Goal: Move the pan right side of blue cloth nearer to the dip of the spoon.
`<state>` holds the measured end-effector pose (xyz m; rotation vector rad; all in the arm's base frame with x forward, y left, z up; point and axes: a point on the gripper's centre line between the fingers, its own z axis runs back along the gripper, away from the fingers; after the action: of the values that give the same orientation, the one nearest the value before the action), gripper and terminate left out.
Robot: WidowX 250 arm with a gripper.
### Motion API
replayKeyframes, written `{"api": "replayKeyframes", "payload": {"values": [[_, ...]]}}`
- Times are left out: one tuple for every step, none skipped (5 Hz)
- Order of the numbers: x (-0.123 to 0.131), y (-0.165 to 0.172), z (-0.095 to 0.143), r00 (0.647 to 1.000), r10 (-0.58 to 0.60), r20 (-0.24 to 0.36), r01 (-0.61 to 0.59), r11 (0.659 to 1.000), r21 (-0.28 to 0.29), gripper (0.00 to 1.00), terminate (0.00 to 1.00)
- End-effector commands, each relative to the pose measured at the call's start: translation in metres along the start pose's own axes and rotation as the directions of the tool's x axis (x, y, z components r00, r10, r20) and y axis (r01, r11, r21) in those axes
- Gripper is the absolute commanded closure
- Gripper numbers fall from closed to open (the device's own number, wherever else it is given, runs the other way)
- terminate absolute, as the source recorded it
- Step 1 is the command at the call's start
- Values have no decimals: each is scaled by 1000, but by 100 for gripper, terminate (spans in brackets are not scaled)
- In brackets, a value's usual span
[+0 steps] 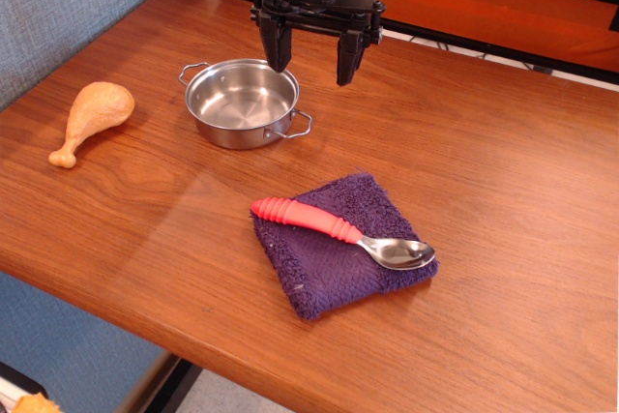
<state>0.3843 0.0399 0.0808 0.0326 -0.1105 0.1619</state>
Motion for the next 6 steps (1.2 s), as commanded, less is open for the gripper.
{"api": "replayKeyframes", "payload": {"values": [[0, 0, 0, 1000, 0, 0, 0, 1000, 0, 0, 0], [-10, 23, 4, 970, 245, 3, -244, 969, 40, 0, 0], [-19, 41, 6, 895, 445, -18, -444, 895, 49, 0, 0], [-28, 65, 12, 808, 589, -2, -585, 803, 113, 0, 0], [-34, 82, 11, 736, 677, 25, -672, 726, 147, 0, 0], [-34, 92, -1, 675, 734, 66, -729, 651, 213, 0, 0]]}}
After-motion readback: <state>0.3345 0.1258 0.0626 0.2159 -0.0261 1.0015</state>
